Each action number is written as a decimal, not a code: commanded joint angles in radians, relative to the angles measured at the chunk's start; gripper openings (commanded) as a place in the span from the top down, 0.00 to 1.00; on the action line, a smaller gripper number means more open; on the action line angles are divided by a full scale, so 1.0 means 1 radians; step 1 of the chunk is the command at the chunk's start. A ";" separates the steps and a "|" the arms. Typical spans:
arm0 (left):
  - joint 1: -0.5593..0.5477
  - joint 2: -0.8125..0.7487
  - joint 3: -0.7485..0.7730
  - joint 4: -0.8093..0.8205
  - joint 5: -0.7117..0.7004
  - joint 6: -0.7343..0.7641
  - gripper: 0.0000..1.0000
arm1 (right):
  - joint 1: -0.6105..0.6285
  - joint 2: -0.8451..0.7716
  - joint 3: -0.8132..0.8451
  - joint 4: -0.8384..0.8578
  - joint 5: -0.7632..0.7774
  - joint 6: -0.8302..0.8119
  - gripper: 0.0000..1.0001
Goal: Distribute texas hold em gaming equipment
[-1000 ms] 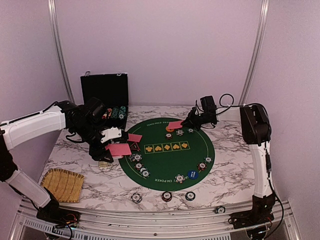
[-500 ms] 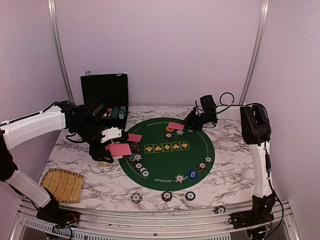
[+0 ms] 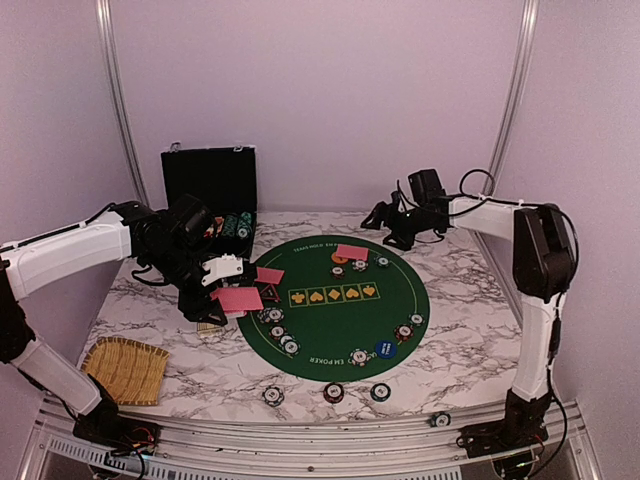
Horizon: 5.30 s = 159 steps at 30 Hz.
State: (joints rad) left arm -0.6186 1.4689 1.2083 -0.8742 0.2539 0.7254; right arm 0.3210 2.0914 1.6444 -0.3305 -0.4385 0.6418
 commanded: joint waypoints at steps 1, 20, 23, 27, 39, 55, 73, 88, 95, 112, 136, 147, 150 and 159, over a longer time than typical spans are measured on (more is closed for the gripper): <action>0.006 -0.025 0.002 -0.023 0.023 0.008 0.63 | 0.070 -0.123 -0.088 0.030 0.014 -0.022 0.10; 0.005 -0.024 0.014 -0.022 0.037 -0.005 0.63 | 0.403 -0.337 -0.546 0.553 -0.232 0.354 0.01; 0.005 -0.021 0.019 -0.022 0.040 -0.007 0.63 | 0.457 -0.287 -0.554 0.659 -0.261 0.425 0.01; 0.006 -0.021 0.023 -0.022 0.044 -0.009 0.63 | 0.517 -0.209 -0.530 0.786 -0.297 0.513 0.01; 0.005 -0.026 0.020 -0.022 0.041 -0.006 0.63 | 0.591 -0.057 -0.423 0.980 -0.347 0.654 0.03; 0.005 -0.027 0.022 -0.022 0.042 -0.006 0.63 | 0.612 0.033 -0.320 0.992 -0.377 0.688 0.30; 0.005 -0.032 0.019 -0.023 0.035 -0.006 0.63 | 0.599 -0.013 -0.321 0.885 -0.374 0.621 0.76; 0.005 -0.033 0.019 -0.023 0.032 -0.004 0.63 | 0.567 -0.108 -0.393 0.864 -0.348 0.609 0.97; 0.006 -0.034 0.015 -0.025 0.027 -0.004 0.63 | 0.542 -0.149 -0.469 0.892 -0.350 0.619 1.00; 0.005 -0.031 0.016 -0.025 0.035 -0.006 0.63 | 0.591 -0.102 -0.368 0.895 -0.352 0.640 1.00; 0.005 -0.038 0.007 -0.026 0.033 -0.002 0.63 | 0.630 -0.010 -0.230 0.740 -0.327 0.578 0.95; 0.005 -0.041 0.014 -0.031 0.042 0.000 0.63 | 0.631 -0.017 -0.237 0.675 -0.331 0.546 0.57; 0.005 -0.040 0.015 -0.032 0.046 0.000 0.63 | 0.631 -0.011 -0.231 0.663 -0.324 0.539 0.46; 0.005 -0.042 0.019 -0.035 0.051 0.002 0.63 | 0.629 0.027 -0.152 0.583 -0.308 0.506 0.27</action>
State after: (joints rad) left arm -0.6132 1.4578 1.2087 -0.8948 0.2752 0.7219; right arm 0.9443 2.0911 1.4231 0.3012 -0.7662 1.1767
